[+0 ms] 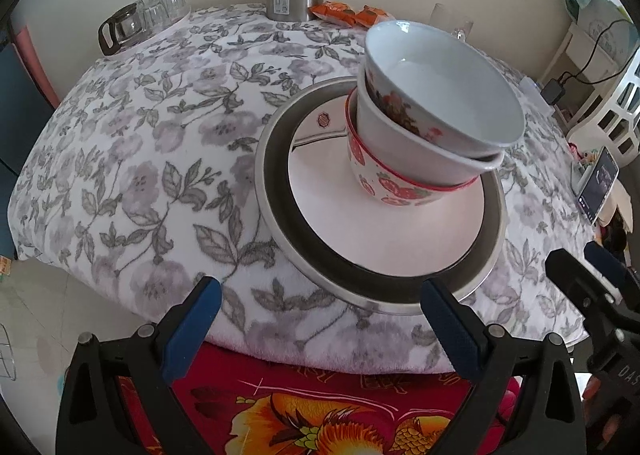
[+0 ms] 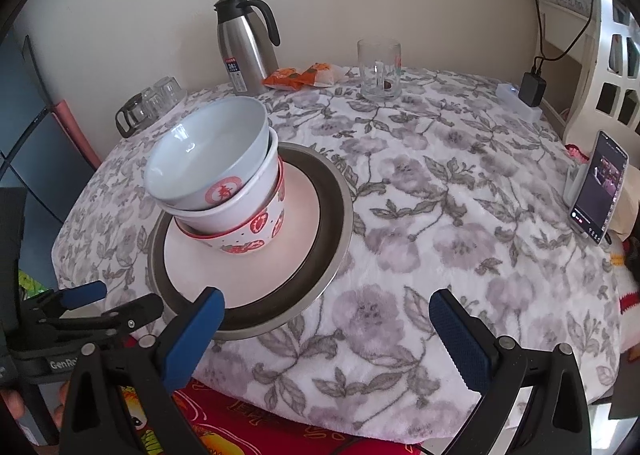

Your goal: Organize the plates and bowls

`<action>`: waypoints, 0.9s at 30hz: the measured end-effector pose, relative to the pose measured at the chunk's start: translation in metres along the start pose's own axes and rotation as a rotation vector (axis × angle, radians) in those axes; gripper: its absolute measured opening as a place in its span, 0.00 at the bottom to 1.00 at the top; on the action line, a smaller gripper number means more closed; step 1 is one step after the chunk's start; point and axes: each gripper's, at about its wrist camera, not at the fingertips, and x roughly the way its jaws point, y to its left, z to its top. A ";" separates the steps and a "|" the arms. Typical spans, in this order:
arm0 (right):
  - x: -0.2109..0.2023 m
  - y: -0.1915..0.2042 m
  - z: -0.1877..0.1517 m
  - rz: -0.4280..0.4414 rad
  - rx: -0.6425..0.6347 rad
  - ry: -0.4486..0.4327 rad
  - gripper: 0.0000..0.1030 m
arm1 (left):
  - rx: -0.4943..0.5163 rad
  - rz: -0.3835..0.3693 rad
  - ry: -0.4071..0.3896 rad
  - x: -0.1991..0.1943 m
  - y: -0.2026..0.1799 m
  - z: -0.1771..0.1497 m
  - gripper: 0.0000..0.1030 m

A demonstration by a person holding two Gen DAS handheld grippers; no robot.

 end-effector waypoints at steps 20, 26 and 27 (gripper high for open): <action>-0.010 -0.008 -0.004 0.024 -0.006 -0.014 1.00 | 0.029 0.032 -0.057 -0.005 -0.018 -0.012 0.97; -0.010 -0.009 -0.004 0.024 -0.002 -0.012 1.00 | 0.019 0.031 -0.056 -0.005 -0.016 -0.012 0.97; -0.010 -0.008 -0.004 0.025 -0.003 -0.013 1.00 | 0.015 0.029 -0.056 -0.005 -0.016 -0.012 0.97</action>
